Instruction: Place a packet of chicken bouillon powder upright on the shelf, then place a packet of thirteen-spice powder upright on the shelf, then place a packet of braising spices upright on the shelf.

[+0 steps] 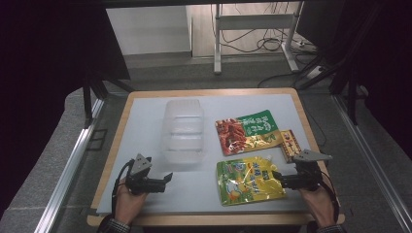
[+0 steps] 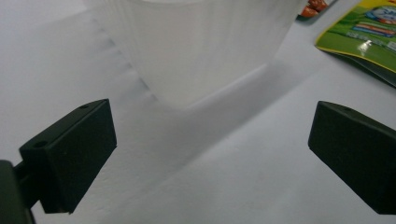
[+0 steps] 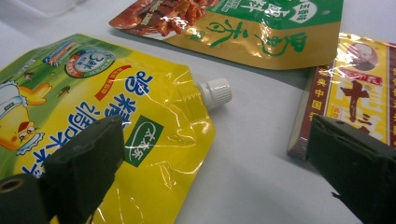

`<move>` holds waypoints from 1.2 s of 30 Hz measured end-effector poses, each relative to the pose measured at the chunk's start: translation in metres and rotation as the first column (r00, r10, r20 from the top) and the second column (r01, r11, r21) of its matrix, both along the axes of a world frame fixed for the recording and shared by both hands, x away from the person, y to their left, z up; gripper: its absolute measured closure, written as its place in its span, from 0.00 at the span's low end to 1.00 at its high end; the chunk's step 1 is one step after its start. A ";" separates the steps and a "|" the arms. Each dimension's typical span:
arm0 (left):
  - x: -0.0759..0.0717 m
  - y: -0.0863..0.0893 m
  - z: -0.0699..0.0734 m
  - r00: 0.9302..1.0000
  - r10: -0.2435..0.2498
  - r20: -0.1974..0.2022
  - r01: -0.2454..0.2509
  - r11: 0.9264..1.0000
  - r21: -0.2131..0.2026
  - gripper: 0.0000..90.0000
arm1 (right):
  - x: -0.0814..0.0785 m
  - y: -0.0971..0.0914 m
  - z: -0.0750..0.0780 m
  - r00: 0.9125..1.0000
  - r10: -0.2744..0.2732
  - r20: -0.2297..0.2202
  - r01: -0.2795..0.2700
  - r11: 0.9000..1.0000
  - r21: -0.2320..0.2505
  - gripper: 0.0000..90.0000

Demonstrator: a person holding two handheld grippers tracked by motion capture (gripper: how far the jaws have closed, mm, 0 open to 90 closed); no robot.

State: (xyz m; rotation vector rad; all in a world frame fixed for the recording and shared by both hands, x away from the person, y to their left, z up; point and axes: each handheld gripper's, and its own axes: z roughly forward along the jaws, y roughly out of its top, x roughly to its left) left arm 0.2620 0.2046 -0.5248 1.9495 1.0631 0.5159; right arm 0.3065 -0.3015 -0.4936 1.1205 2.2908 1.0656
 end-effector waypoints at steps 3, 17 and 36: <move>0.001 -0.003 -0.003 0.999 -0.038 -0.015 0.038 0.999 0.002 0.00 | 0.002 -0.002 -0.002 1.000 0.012 -0.010 -0.012 1.000 0.022 0.01; -0.002 -0.010 0.000 0.999 -0.041 0.011 0.040 0.999 0.035 0.00 | 0.002 -0.005 0.001 1.000 0.019 -0.002 -0.019 1.000 0.007 0.00; -0.003 -0.025 0.000 0.993 -0.111 -0.051 0.114 0.991 0.068 0.02 | 0.002 -0.009 -0.001 1.000 -0.004 -0.020 0.005 0.998 0.068 0.00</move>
